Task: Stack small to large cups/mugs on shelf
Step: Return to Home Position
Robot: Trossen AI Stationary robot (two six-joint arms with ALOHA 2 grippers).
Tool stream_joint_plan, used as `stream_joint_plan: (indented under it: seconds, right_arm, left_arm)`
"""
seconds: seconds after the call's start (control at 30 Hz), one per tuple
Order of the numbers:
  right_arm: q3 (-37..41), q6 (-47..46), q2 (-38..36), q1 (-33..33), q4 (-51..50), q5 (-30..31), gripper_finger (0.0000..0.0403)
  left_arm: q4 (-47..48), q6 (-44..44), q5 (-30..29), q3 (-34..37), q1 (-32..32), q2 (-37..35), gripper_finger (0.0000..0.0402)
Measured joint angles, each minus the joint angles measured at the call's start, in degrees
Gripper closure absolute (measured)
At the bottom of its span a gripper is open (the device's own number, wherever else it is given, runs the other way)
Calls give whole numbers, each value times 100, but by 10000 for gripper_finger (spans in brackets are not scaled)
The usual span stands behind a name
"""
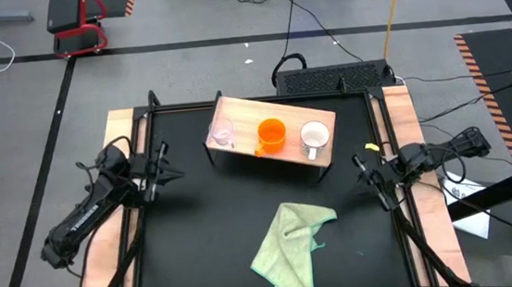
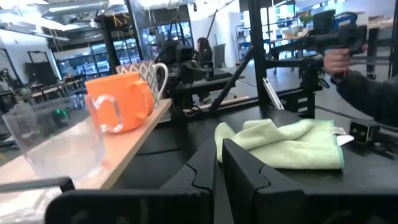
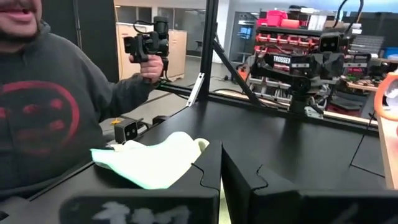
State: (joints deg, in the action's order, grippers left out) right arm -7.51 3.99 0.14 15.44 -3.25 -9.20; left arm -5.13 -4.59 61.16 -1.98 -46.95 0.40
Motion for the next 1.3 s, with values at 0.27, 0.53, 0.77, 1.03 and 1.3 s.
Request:
stream_joint_plan:
  seconds: [0.27, 0.53, 0.77, 1.03, 1.3]
  right_arm:
    - [0, 93, 0, 15, -8, 12, 403]
    - [0, 161, 0, 15, -30, 12, 403]
    - [0, 273, 2, 15, -28, 12, 403]
    - [0, 273, 4, 15, -24, 12, 403]
    - [0, 55, 4, 15, 170, 13, 403]
  left_arm:
    - [109, -88, -260, 0, 6, -24, 371]
    - [109, -116, -276, 0, 6, -24, 371]
    - [13, -238, -209, 0, 6, -25, 371]
    - [-224, 103, -417, -2, 6, -24, 371]
    - [-98, 224, -736, -2, 6, -9, 371]
